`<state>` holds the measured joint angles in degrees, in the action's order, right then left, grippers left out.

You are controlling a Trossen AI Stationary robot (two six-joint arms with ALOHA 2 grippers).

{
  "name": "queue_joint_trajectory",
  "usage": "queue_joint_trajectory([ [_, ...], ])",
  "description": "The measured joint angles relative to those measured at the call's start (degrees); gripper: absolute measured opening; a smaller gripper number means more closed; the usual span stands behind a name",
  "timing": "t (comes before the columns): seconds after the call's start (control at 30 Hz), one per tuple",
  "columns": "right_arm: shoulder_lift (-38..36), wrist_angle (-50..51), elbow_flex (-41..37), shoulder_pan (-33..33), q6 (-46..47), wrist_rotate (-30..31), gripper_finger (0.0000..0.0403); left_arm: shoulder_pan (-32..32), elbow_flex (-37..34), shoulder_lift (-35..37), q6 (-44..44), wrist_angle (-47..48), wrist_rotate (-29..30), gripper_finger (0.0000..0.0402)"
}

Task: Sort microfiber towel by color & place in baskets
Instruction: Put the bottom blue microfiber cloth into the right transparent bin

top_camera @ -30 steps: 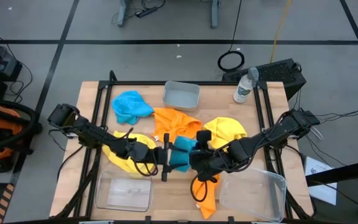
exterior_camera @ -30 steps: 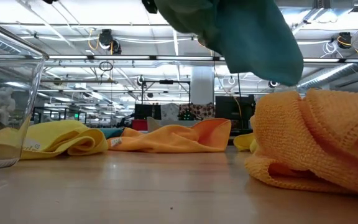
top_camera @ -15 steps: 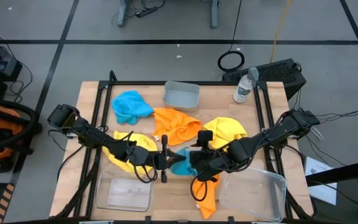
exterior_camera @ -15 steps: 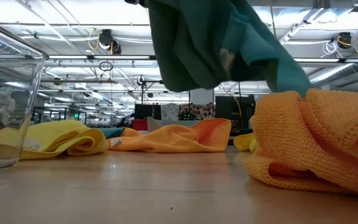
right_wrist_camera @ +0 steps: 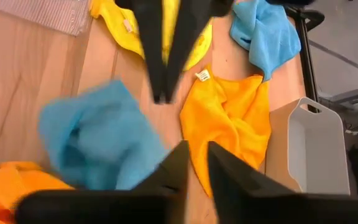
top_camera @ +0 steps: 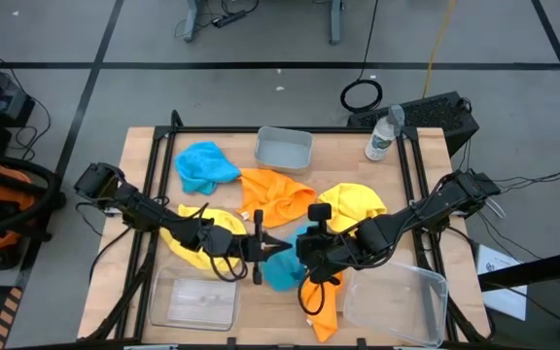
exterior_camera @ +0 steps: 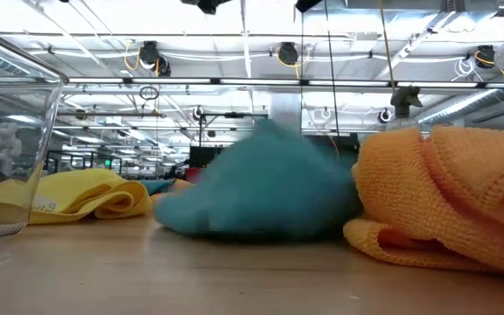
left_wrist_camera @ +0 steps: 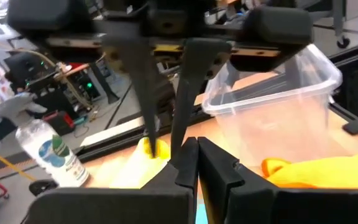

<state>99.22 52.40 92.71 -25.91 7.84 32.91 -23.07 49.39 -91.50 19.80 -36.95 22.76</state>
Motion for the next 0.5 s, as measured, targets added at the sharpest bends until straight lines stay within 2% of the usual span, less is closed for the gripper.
queue_joint_trajectory([
  [0.07, 0.00, 0.04, 0.00, 0.00, 0.39, 0.01, 0.0011, -0.01, 0.00, 0.07, 0.02, 0.26, 0.34, 0.0015],
  [0.13, 0.00, 0.35, 0.00, -0.01, 5.21, -0.05, 0.0019, -0.44, 0.00, 0.92, 0.00, 2.60, 1.38, 0.0015],
  [0.2, 0.00, 0.86, 0.00, -0.02, 12.97, -0.68, 0.0029, -1.16, 0.00, 2.70, -0.02, 7.64, 2.73, 0.0016],
  [0.27, 0.26, 0.97, 0.00, 0.04, 19.23, -4.89, 0.0041, -2.10, 0.00, 5.49, -1.42, 15.56, 4.41, 0.0016],
  [0.37, 2.24, 1.01, 0.03, 0.03, 27.08, -9.92, 0.0072, -2.96, 0.00, 9.64, -7.24, 26.87, 4.32, 0.0016],
  [0.5, 7.51, 0.83, 0.02, 0.03, 31.98, -11.51, 0.0136, -3.47, 0.00, 12.68, -14.67, 37.38, 1.01, 0.0016],
])
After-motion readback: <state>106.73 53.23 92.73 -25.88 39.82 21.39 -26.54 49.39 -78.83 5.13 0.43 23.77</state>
